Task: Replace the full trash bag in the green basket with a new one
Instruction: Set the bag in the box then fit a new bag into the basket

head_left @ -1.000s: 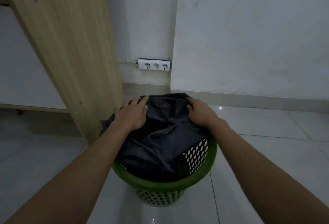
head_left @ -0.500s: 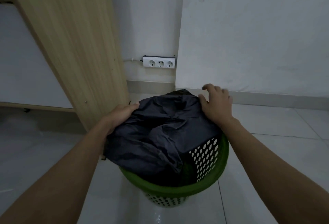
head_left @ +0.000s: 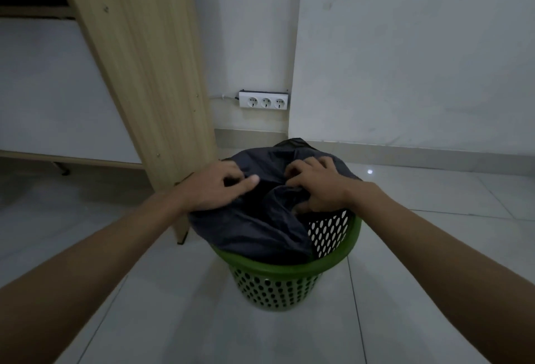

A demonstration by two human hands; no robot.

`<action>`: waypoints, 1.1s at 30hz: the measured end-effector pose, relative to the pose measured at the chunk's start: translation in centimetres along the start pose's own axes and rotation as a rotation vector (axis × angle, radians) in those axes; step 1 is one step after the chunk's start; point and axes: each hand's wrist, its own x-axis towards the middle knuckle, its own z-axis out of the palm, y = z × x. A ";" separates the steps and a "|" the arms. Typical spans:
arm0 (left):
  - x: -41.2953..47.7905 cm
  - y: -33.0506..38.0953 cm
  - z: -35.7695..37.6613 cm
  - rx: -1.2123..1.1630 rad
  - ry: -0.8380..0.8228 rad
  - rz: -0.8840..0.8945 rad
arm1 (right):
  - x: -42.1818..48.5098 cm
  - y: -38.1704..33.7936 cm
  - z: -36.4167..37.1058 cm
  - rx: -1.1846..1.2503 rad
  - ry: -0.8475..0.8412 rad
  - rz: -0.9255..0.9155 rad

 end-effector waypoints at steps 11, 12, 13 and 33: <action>-9.8 -1.7 2.4 0.561 0.337 0.601 | -9.4 1.3 3.1 0.329 0.624 -0.100; -10.6 -2.1 2.8 0.589 0.366 0.614 | -10.5 1.3 3.7 0.277 0.703 -0.093; -11.3 -2.7 3.2 0.617 0.377 0.616 | -11.4 1.4 4.5 0.210 0.761 -0.083; -11.6 -0.8 8.6 -0.290 0.521 -0.123 | -12.4 -2.3 11.4 0.103 0.987 0.156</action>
